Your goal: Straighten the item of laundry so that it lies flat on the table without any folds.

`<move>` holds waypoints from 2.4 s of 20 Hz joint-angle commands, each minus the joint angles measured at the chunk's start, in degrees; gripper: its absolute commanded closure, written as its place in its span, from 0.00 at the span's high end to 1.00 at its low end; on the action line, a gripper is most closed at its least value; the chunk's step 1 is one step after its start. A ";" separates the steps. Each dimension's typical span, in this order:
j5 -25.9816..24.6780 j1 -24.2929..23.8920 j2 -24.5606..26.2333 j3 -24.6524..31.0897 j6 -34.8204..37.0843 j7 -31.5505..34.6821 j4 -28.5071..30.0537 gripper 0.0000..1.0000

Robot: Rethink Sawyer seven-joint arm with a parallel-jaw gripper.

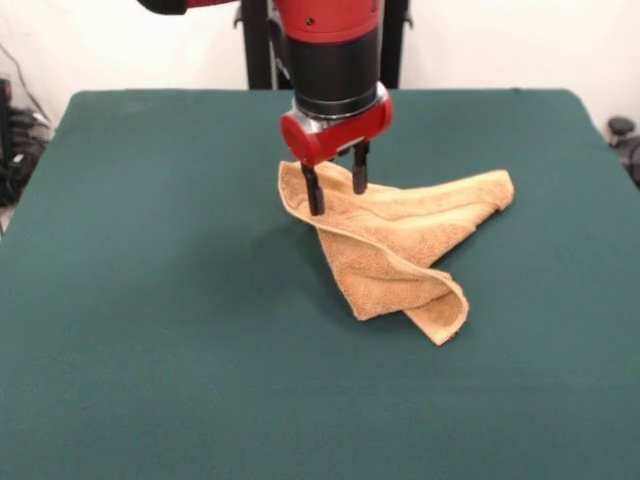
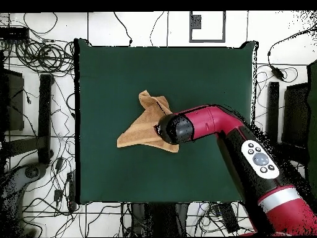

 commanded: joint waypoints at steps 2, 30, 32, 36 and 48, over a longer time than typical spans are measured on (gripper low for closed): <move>-1.05 2.37 3.87 -2.65 -3.35 2.13 4.82 1.00; -0.98 2.77 -0.63 -0.34 -2.13 -0.35 11.84 1.00; -1.51 3.40 -1.16 -0.97 -2.53 0.64 11.75 1.00; -1.31 3.78 -1.75 -1.19 -2.58 1.27 12.06 1.00; -3.09 3.53 -3.47 -1.23 -2.44 -2.27 11.46 1.00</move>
